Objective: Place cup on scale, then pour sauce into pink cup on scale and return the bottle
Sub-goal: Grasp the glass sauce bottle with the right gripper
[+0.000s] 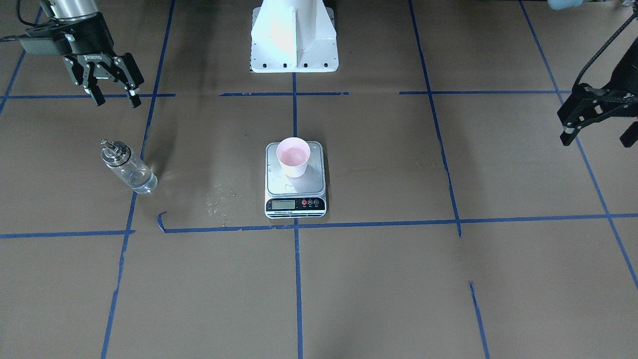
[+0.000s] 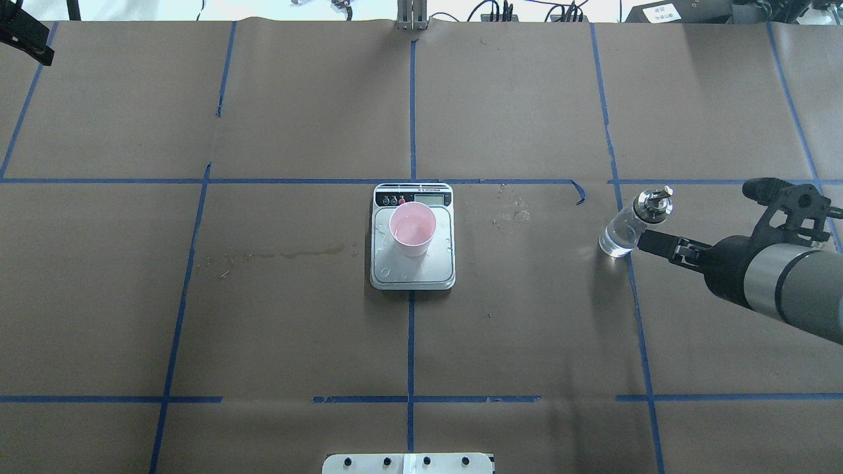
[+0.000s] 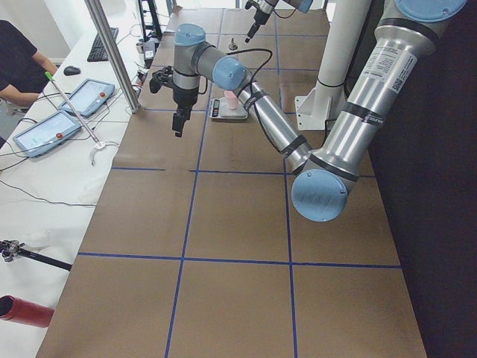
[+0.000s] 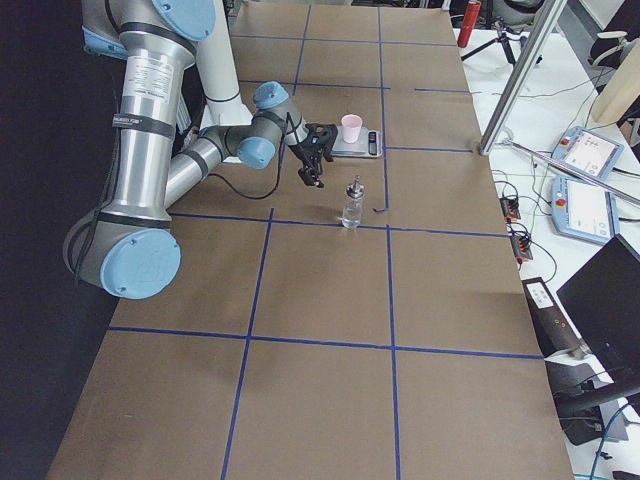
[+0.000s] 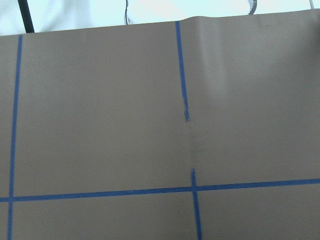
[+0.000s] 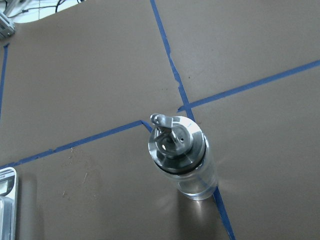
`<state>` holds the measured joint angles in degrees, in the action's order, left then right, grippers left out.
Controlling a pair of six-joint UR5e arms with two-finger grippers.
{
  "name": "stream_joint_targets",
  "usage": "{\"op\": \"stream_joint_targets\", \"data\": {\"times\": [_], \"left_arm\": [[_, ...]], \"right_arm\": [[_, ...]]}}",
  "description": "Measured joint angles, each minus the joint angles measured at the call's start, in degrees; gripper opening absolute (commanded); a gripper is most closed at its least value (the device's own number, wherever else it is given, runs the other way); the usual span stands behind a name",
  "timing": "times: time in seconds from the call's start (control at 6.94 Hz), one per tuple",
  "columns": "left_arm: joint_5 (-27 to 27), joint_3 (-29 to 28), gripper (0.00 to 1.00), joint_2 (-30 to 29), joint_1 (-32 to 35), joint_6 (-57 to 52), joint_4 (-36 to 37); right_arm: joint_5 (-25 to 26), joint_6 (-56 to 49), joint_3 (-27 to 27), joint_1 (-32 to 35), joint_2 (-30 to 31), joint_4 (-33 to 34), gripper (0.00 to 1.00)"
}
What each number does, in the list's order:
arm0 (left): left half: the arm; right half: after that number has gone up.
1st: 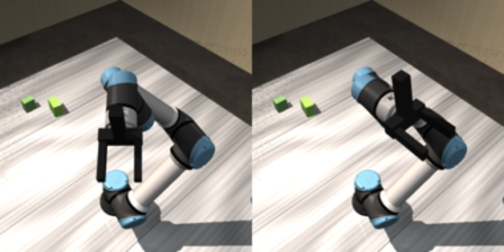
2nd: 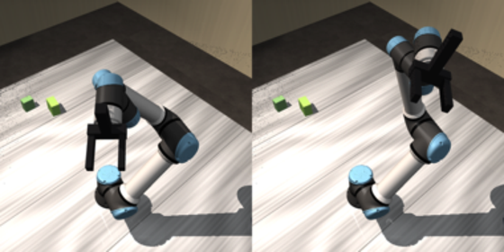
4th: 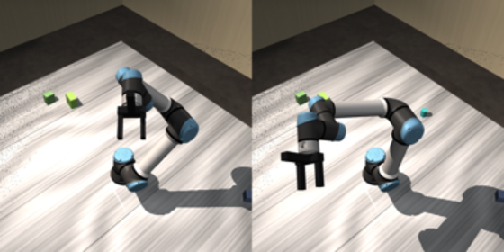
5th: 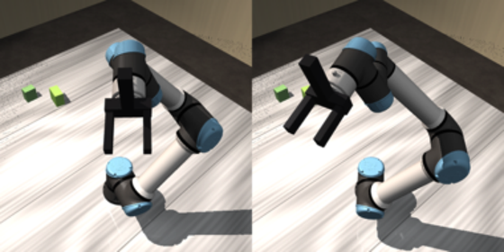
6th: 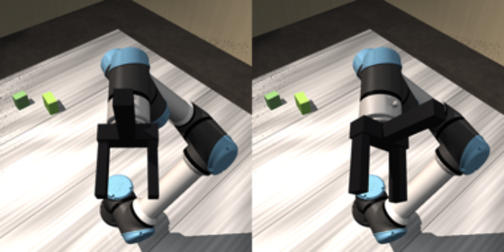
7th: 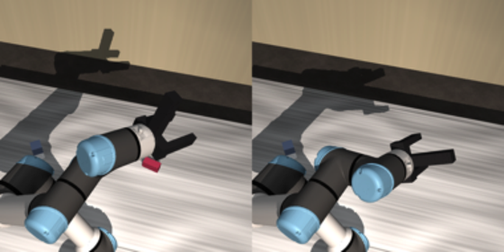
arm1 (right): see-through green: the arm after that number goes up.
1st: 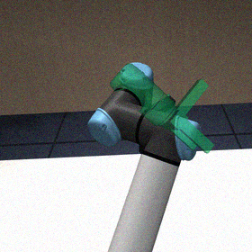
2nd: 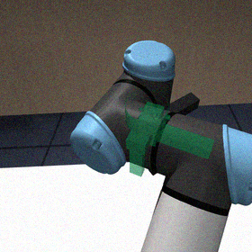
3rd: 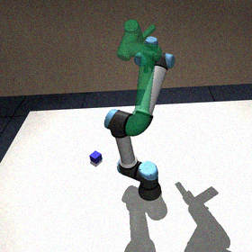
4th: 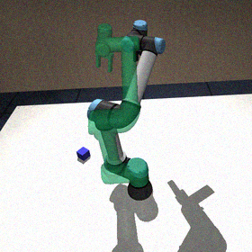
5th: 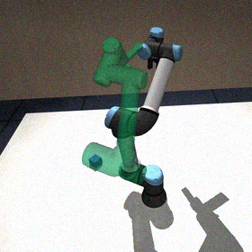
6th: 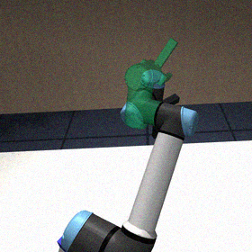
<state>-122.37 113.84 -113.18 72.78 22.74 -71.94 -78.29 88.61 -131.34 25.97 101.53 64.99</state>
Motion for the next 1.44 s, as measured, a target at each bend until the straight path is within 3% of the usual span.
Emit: {"op": "stream_joint_targets", "data": {"times": [0.29,0.43,0.86,1.44], "left_arm": [[0.81,-1.78,1.0,1.75,0.46,-3.1,-0.88],[2.24,-2.17,1.0,3.71,0.49,-5.72,-2.48],[3.74,-3.83,1.0,7.47,0.52,-9.75,-7.29],[3.8,-4.76,1.0,7.7,0.59,-9.93,-7.79]], "right_arm": [[18.04,0.11,6.24,-7.48,-0.39,-2.03,1.0],[23.81,-0.02,9.08,-9.2,-0.77,-2.26,1.0],[32.31,-0.21,17.18,-10.92,-6.23,-2.39,1.0],[35.3,-3.12,21.86,-11.24,-8.59,-2.42,1.0]]}}
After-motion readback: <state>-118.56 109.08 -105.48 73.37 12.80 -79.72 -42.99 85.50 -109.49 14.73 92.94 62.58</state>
